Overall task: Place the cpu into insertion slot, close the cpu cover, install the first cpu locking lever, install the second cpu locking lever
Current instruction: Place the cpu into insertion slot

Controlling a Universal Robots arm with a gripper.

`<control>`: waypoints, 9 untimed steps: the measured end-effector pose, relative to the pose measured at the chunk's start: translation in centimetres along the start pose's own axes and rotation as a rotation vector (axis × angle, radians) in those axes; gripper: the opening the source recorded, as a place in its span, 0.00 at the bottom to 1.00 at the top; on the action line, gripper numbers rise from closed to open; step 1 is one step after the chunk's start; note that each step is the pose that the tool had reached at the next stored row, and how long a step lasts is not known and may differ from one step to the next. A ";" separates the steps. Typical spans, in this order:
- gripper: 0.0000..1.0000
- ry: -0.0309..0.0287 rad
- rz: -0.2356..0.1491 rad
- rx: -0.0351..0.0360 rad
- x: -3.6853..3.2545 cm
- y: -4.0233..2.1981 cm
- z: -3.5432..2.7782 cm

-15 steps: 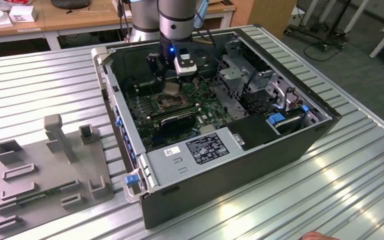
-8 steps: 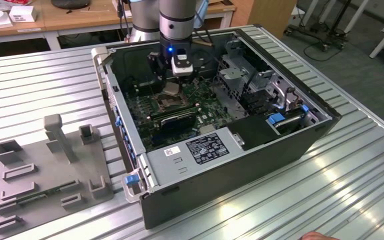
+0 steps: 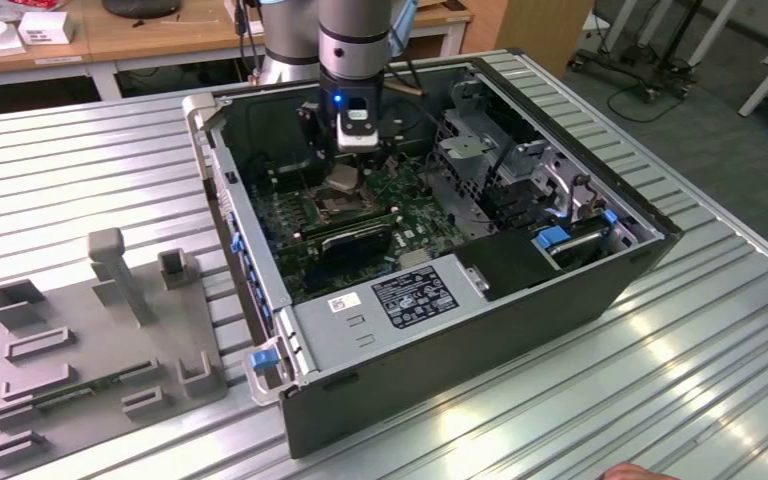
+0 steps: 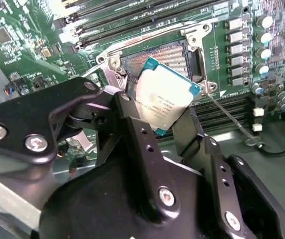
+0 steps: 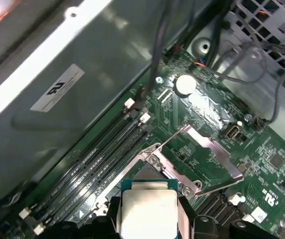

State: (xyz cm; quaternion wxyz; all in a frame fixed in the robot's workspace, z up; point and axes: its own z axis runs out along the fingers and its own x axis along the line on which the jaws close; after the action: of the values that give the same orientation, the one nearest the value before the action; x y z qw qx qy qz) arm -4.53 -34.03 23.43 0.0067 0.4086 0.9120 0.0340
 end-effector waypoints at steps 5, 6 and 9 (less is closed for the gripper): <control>0.54 -0.0040 0.059 -0.0010 0.00 0.00 0.02; 0.54 -0.0047 0.070 -0.0011 0.00 0.00 0.03; 0.54 -0.0068 0.100 -0.0016 0.00 0.00 0.04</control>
State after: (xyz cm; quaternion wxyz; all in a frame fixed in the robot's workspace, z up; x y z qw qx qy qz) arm -4.53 -34.04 23.39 0.0084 0.4539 0.8904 0.0337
